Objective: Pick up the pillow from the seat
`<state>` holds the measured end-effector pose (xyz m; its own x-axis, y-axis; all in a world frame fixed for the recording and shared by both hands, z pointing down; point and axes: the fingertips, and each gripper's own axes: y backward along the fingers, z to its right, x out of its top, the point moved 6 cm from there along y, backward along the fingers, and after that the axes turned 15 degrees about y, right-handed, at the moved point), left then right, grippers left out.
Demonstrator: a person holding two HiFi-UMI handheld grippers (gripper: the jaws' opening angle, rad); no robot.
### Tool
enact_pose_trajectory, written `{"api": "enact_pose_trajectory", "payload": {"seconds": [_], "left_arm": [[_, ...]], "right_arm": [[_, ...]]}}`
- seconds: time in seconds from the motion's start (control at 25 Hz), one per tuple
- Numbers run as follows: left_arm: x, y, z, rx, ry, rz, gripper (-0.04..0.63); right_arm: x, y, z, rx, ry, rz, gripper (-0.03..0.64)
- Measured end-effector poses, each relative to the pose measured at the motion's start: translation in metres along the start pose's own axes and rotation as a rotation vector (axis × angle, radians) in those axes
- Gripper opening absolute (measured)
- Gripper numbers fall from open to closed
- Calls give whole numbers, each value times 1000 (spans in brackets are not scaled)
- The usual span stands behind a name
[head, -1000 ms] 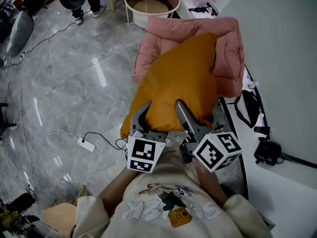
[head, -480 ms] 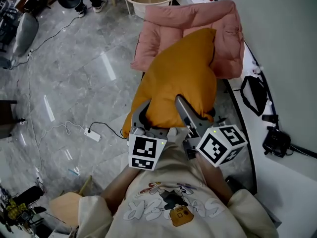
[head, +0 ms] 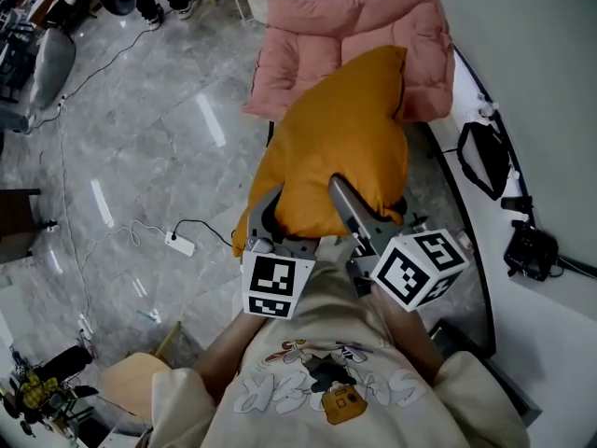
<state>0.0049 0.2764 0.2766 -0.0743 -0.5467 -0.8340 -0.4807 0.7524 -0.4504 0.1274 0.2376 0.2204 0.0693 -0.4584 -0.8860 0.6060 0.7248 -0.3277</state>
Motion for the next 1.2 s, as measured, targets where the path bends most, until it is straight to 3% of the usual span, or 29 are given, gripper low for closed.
{"api": "enact_pose_trajectory", "payload": {"seconds": [0.56, 1.2], "left_arm": [[-16, 17, 30, 28, 0, 19, 287], [-18, 1, 47, 0, -16, 0, 287]], "right_arm": [[-10, 35, -1, 17, 33, 17, 290], [-11, 48, 19, -8, 19, 27, 290]]}}
